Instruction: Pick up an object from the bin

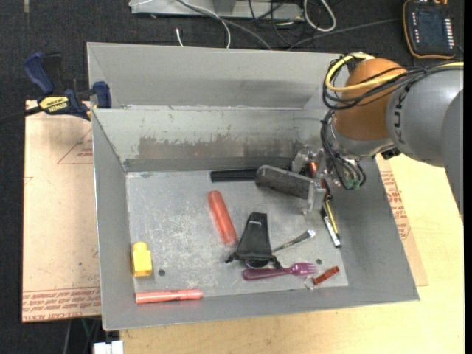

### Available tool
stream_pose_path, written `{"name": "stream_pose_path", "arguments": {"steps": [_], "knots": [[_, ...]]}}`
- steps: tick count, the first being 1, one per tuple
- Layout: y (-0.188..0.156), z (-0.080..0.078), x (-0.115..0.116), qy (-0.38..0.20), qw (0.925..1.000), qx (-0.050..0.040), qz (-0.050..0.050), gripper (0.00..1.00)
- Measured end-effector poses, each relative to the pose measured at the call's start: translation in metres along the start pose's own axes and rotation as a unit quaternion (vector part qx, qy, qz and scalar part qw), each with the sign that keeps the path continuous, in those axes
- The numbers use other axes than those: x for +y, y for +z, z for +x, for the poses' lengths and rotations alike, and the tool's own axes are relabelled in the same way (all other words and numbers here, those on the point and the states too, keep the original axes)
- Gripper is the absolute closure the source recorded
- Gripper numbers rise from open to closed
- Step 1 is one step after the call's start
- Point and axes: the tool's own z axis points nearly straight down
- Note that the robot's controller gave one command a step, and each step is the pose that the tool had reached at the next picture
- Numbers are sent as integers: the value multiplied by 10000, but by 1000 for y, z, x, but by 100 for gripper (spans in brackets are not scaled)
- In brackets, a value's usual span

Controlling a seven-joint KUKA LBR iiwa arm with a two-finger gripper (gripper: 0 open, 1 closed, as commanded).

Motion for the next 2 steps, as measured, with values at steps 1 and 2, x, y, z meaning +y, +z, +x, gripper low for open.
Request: {"name": "stream_pose_path", "arguments": {"steps": [1, 2], "knots": [[0, 16, 15, 2032, 9791, 30, 1, 100], [0, 16, 15, 2030, 9792, 30, 1, 100]]}}
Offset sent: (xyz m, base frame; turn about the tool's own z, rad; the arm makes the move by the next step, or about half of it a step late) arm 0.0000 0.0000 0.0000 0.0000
